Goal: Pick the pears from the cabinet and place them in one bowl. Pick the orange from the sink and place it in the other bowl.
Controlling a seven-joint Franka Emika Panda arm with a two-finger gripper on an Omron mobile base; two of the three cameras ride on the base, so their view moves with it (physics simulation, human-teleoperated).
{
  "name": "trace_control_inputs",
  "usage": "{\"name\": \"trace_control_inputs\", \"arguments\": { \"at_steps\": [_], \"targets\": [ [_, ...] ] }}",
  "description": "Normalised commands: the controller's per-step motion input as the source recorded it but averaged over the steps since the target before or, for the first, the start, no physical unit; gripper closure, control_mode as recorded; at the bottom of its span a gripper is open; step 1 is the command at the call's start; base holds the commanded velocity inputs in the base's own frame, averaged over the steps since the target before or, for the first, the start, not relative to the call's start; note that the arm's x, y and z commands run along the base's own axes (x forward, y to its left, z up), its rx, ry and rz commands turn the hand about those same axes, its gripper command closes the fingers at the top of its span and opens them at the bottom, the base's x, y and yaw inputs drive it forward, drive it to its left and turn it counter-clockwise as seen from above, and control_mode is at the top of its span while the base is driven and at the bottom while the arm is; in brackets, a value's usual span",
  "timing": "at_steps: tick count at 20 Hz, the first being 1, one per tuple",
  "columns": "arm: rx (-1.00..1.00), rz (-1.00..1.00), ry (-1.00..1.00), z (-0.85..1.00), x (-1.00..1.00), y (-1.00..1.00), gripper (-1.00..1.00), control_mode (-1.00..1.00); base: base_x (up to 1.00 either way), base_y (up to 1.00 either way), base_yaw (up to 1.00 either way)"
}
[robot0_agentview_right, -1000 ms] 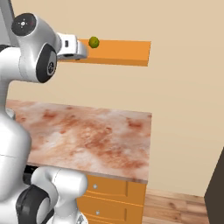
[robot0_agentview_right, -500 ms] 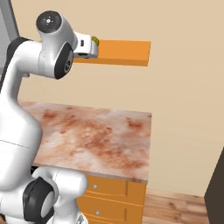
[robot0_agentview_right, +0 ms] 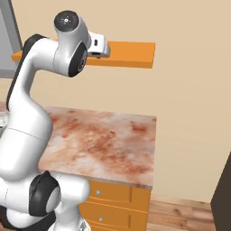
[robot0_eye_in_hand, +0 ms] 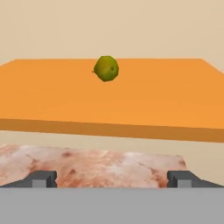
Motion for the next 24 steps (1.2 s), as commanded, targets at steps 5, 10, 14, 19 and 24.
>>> {"name": "trace_control_inputs", "arguments": {
  "at_steps": [5, 10, 14, 19, 24],
  "targets": [
    [0.0, 0.0, 0.04, 0.0, 0.37, -0.12, -1.0, -1.0, 0.0, 0.0, 0.0],
    [0.01, 0.07, 0.0, 0.0, 0.33, 0.0, -1.0, -1.0, 0.0, 0.0, 0.0],
    [0.03, 0.11, 0.0, 0.0, 0.31, 0.0, -1.0, -1.0, 0.0, 0.0, 0.0],
    [0.01, 0.12, 0.0, 0.01, 0.33, 0.0, -1.0, -1.0, 0.0, 0.0, 0.0],
    [0.0, 0.12, 0.0, 0.0, 0.32, 0.0, -1.0, -1.0, 0.0, 0.0, 0.0]
  ]
}}
